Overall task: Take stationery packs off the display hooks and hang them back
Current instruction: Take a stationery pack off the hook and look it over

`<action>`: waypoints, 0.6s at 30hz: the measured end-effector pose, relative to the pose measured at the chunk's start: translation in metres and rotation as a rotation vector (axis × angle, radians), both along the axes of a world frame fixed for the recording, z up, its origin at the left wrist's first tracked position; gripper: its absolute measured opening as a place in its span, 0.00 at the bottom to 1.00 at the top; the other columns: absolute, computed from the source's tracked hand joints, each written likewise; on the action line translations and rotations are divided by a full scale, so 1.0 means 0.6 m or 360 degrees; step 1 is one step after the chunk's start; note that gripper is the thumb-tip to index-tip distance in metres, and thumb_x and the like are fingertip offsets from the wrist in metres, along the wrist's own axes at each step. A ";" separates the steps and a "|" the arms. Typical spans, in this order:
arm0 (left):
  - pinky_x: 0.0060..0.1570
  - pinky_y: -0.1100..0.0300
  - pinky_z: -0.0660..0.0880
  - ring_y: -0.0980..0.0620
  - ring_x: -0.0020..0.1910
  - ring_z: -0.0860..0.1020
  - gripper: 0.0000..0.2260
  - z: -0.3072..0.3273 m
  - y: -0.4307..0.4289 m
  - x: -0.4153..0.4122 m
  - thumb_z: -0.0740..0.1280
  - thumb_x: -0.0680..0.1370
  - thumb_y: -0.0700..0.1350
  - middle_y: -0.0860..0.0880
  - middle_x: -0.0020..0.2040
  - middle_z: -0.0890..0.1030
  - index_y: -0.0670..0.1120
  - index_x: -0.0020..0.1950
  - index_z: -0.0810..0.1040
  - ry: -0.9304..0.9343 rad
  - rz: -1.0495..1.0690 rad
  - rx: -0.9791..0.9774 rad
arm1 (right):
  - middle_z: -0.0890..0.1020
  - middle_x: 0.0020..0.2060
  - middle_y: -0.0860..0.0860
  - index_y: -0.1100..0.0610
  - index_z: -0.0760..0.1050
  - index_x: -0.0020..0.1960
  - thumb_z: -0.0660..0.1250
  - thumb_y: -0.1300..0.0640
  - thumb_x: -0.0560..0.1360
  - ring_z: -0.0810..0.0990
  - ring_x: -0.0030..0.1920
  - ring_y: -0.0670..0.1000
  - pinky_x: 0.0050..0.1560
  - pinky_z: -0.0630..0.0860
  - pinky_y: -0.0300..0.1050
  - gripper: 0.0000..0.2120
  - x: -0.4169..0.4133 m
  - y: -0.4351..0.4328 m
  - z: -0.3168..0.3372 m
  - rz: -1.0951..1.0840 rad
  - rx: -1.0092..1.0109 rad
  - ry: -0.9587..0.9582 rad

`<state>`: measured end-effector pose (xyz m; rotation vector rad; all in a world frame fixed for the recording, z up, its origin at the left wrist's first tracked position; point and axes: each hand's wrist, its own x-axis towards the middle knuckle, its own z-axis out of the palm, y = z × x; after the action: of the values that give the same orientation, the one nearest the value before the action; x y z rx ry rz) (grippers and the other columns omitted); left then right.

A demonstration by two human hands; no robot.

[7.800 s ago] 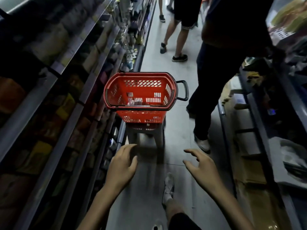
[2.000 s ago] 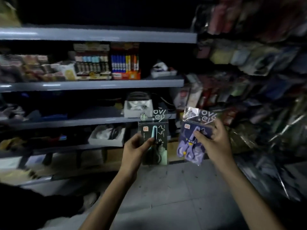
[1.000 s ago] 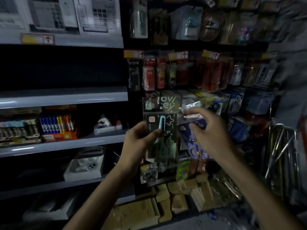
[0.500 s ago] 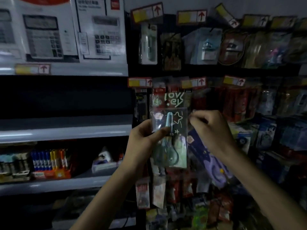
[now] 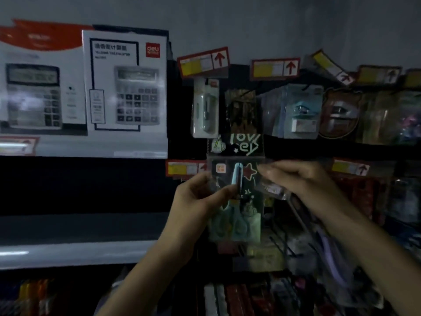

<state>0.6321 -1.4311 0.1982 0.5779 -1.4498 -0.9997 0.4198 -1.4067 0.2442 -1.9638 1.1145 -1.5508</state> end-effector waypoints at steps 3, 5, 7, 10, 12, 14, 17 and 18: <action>0.52 0.42 0.84 0.39 0.53 0.85 0.12 0.015 -0.019 -0.028 0.75 0.74 0.45 0.41 0.50 0.87 0.45 0.56 0.83 -0.0051 0.0013 -0.0050 | 0.88 0.40 0.51 0.57 0.87 0.46 0.75 0.52 0.70 0.86 0.42 0.46 0.39 0.76 0.32 0.09 -0.012 -0.032 0.015 0.0041 -0.0028 -0.0113; 0.49 0.49 0.85 0.45 0.51 0.87 0.11 0.027 -0.026 -0.045 0.73 0.76 0.42 0.45 0.50 0.88 0.46 0.58 0.82 -0.0049 -0.0011 -0.0051 | 0.87 0.38 0.53 0.58 0.87 0.43 0.75 0.52 0.68 0.85 0.40 0.48 0.39 0.77 0.34 0.09 -0.027 -0.053 0.022 0.0083 -0.0026 -0.0217; 0.44 0.56 0.84 0.49 0.49 0.87 0.10 0.042 -0.028 -0.060 0.72 0.77 0.42 0.47 0.48 0.88 0.45 0.58 0.82 -0.0074 0.0002 -0.0063 | 0.87 0.38 0.54 0.56 0.87 0.42 0.76 0.52 0.68 0.85 0.39 0.49 0.40 0.78 0.35 0.08 -0.040 -0.069 0.031 0.0070 -0.0027 -0.0252; 0.43 0.55 0.84 0.48 0.45 0.86 0.10 0.074 -0.035 -0.079 0.71 0.77 0.48 0.47 0.45 0.86 0.42 0.53 0.81 -0.0072 0.0106 -0.0134 | 0.87 0.38 0.53 0.56 0.86 0.42 0.76 0.58 0.73 0.85 0.39 0.47 0.38 0.78 0.33 0.03 -0.063 -0.087 0.050 -0.0019 -0.0061 -0.0283; 0.47 0.51 0.84 0.47 0.47 0.86 0.11 0.101 -0.046 -0.092 0.70 0.79 0.50 0.47 0.47 0.87 0.43 0.54 0.83 -0.0043 0.0209 -0.0172 | 0.87 0.37 0.51 0.55 0.86 0.42 0.77 0.58 0.73 0.85 0.38 0.46 0.39 0.79 0.33 0.02 -0.080 -0.095 0.068 -0.0034 -0.0051 -0.0322; 0.48 0.51 0.84 0.51 0.47 0.86 0.09 0.128 -0.058 -0.106 0.70 0.79 0.49 0.49 0.47 0.87 0.44 0.54 0.83 -0.0026 0.0327 -0.0229 | 0.88 0.39 0.51 0.54 0.86 0.42 0.77 0.57 0.73 0.86 0.40 0.47 0.41 0.79 0.36 0.01 -0.094 -0.102 0.085 -0.0036 -0.0048 -0.0315; 0.49 0.47 0.84 0.50 0.45 0.86 0.09 0.164 -0.078 -0.127 0.72 0.79 0.46 0.47 0.44 0.87 0.41 0.52 0.82 -0.0060 0.0476 -0.0317 | 0.88 0.39 0.50 0.55 0.86 0.46 0.78 0.57 0.72 0.86 0.39 0.43 0.37 0.79 0.33 0.04 -0.105 -0.112 0.106 -0.0043 0.0004 -0.0358; 0.49 0.44 0.83 0.46 0.45 0.86 0.08 0.174 -0.085 -0.132 0.72 0.79 0.46 0.46 0.43 0.87 0.41 0.52 0.82 -0.0094 0.0503 -0.0347 | 0.88 0.39 0.50 0.55 0.86 0.48 0.78 0.57 0.72 0.86 0.39 0.44 0.37 0.79 0.35 0.05 -0.109 -0.115 0.113 -0.0036 0.0038 -0.0394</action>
<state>0.5526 -1.4821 0.3026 0.6559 -1.4427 -0.5732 0.3545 -1.4755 0.3118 -1.6930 1.0500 -1.7280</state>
